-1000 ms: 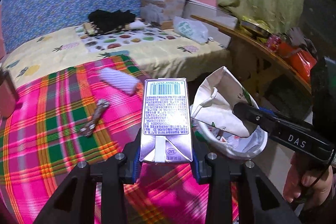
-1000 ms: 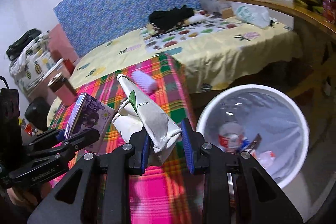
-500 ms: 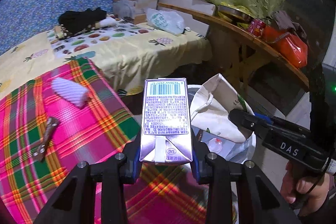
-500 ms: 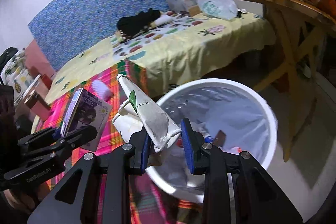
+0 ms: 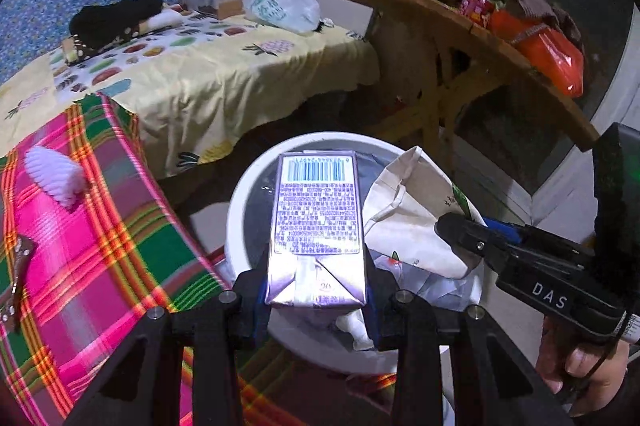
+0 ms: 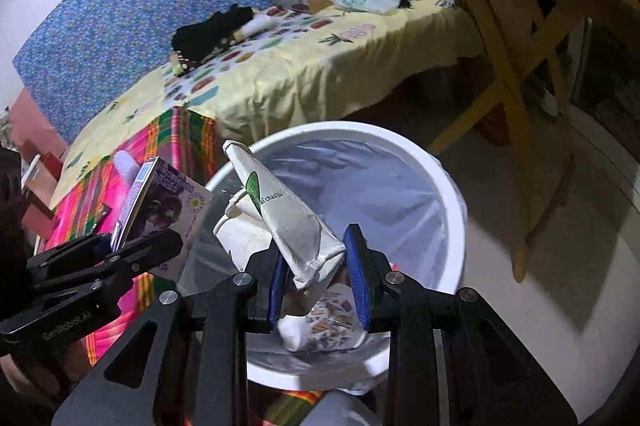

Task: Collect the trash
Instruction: 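Carry the carton and bag over the bin and open the left gripper to drop the carton, then open the right gripper to drop the white cloth bag into the bin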

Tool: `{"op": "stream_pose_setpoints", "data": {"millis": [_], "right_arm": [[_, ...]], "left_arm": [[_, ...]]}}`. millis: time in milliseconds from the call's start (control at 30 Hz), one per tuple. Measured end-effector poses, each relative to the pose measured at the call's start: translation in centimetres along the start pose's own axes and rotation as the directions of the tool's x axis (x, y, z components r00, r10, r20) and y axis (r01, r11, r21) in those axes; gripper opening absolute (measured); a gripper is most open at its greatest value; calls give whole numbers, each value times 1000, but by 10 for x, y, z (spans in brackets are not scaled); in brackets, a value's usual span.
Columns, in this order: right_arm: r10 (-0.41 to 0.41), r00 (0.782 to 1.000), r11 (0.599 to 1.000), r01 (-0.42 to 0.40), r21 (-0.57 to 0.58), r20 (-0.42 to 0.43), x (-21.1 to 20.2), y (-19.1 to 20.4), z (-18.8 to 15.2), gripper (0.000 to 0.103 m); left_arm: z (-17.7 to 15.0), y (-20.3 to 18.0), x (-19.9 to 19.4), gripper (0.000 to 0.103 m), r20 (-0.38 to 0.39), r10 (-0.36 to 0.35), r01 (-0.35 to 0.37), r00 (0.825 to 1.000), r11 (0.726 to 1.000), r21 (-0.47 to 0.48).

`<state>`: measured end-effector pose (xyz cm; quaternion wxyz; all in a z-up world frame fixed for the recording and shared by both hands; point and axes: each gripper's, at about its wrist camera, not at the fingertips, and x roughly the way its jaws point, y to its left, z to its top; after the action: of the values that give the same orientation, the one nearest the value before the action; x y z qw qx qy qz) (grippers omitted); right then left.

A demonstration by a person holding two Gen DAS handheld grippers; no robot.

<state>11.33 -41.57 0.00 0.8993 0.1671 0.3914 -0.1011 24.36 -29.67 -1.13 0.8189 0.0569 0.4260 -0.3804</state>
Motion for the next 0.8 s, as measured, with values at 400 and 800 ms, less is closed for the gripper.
{"op": "stream_pose_setpoints", "data": {"millis": [400,800], "right_arm": [[-42,999,999,42,5,13,-11,-5,1,50],[17,999,994,-13,-107,35,-22,38,3,50]], "left_arm": [[1,-7,-2,43,10,-31,31,999,999,24],[-11,13,-56,43,71,29,-29,997,1000,-11]]}}
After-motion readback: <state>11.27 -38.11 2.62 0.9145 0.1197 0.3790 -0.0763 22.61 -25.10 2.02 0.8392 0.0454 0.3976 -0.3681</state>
